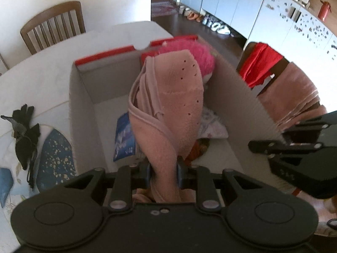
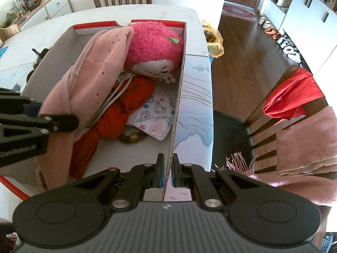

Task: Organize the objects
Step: 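Lower the pink bag into the box and open the left gripper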

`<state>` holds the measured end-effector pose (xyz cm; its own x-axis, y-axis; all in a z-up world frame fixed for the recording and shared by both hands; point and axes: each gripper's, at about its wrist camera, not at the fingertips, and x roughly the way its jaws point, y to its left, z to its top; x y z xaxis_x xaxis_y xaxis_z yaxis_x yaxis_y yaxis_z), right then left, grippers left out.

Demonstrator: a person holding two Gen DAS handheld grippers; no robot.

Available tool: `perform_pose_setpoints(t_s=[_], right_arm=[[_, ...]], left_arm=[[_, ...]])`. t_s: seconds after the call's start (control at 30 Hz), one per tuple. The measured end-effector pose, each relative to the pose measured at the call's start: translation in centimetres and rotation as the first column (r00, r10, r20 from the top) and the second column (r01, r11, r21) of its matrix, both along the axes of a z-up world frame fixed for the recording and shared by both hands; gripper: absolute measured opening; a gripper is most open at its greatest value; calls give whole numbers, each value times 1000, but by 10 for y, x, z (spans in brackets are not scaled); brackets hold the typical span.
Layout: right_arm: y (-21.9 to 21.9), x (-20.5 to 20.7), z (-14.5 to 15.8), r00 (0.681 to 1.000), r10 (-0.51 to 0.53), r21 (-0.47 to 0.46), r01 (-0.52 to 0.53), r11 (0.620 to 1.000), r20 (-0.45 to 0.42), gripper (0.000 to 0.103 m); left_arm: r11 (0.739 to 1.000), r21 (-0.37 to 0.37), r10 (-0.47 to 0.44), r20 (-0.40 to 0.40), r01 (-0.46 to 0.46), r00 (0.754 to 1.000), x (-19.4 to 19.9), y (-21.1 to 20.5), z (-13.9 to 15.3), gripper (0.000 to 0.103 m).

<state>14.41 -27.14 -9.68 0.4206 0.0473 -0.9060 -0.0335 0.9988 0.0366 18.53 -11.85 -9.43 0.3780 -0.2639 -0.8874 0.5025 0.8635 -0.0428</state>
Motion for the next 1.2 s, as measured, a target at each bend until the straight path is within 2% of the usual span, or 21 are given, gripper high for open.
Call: perform_pose_setpoints(t_s=[0.2,0.33,0.67,0.87,0.93,1.2], right_arm=[[0,-1,-1,1000,-4,2,4,1000,-4,6],[0,-1,-1,1000,-7,3,7,1000,-5,6],[-1,-1,-1,1000,-14,2,14,1000,-6,6],[0,-2,-1,1000,-19,3,19,1000,-6,6],[0,-2,-2,1000,-20,1,20,1000,-7,6],[1,-2,-1,1000,-22,-2,22,1000,-8,6]], left_arm=[[1000,18,-9,-21,9,1000,5,0,-13,22],[1000,6,-11,-31,11,999,6,3,-15,27],[1000,4,-8,-34,8,999,6,5,-15,30],[998,-53,-20,-7,19,1000,1,14,-1,47],[998,-66,-22,11,23,1000,-3,18,6,56],[991,-132,9,67,0,998,-10,30,32,63]])
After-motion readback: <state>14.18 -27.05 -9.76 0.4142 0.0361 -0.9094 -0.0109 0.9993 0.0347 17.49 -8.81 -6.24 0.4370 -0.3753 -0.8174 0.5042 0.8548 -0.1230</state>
